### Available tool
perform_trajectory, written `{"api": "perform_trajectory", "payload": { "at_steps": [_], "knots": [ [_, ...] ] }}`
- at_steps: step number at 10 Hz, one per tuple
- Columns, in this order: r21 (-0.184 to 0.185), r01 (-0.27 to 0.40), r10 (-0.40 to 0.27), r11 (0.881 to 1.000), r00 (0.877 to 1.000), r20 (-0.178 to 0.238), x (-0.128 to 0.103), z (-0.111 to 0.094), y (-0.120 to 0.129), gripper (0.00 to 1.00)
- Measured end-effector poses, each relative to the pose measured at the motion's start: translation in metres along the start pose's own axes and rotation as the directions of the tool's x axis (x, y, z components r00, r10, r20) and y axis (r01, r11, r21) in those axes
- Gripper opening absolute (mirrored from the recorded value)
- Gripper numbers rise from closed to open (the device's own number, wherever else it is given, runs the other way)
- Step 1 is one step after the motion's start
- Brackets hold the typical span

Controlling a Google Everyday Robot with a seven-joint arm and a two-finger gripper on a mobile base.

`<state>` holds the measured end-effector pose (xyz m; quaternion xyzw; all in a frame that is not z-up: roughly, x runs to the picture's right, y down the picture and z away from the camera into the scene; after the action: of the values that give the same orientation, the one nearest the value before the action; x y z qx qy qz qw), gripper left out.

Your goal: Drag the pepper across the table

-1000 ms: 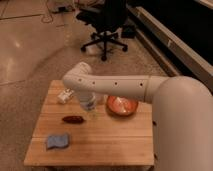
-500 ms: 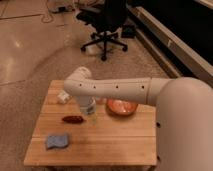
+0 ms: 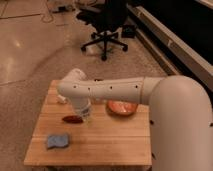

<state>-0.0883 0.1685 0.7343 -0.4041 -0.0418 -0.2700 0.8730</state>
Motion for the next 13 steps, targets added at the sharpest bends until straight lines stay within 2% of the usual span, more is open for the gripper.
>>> {"api": "perform_trajectory", "payload": {
  "at_steps": [4,5,7,10,13],
  "knots": [
    [-0.011,0.011,-0.011,1.000,1.000,-0.022,-0.023,-0.001,-0.017,0.45],
    [-0.012,0.002,-0.002,1.000,1.000,-0.030,-0.028,-0.001,-0.007,0.45],
    [-0.013,0.040,-0.041,0.999,0.999,-0.031,-0.034,-0.001,0.001,0.45],
    [-0.021,0.023,-0.024,1.000,0.999,-0.029,-0.045,0.000,-0.022,0.45],
    [-0.027,0.073,-0.073,0.997,0.997,-0.028,-0.048,0.007,-0.024,0.45]
  ]
}}
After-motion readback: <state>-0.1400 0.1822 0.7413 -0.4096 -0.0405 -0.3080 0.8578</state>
